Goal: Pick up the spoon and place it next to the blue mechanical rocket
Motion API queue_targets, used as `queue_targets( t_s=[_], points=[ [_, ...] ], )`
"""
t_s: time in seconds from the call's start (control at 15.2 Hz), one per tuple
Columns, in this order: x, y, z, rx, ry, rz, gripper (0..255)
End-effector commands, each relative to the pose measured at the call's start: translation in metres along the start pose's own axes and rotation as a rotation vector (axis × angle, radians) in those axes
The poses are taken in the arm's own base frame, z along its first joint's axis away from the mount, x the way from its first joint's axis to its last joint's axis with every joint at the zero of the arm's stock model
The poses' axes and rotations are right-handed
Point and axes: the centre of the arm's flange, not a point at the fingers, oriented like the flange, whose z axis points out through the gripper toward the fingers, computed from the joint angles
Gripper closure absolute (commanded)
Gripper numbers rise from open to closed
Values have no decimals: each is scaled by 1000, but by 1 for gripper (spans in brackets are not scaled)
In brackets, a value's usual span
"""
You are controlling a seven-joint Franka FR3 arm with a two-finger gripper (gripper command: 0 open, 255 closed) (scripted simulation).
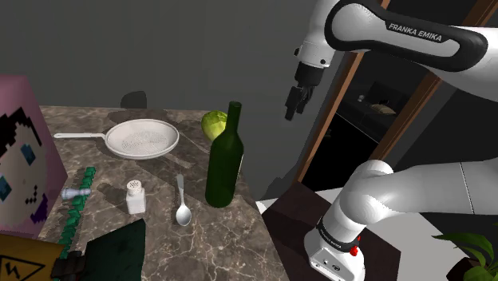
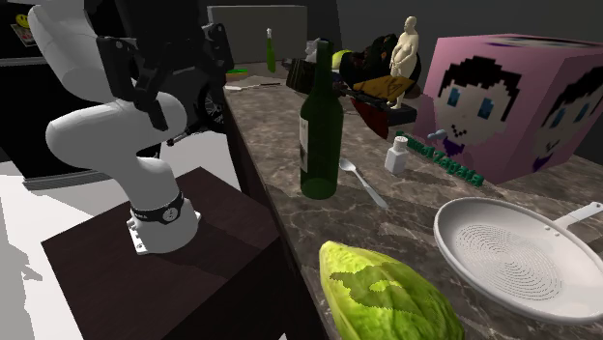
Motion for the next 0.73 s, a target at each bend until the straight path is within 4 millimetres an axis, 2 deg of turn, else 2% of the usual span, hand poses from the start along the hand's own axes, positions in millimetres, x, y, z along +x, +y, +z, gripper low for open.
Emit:
queue_targets(
  t_s=[0.0, 0.66],
  points=[
    [0, 0, 0, 0, 0, 0, 0],
    [38, -96, 74, 51, -23, 196, 0]
  ],
)
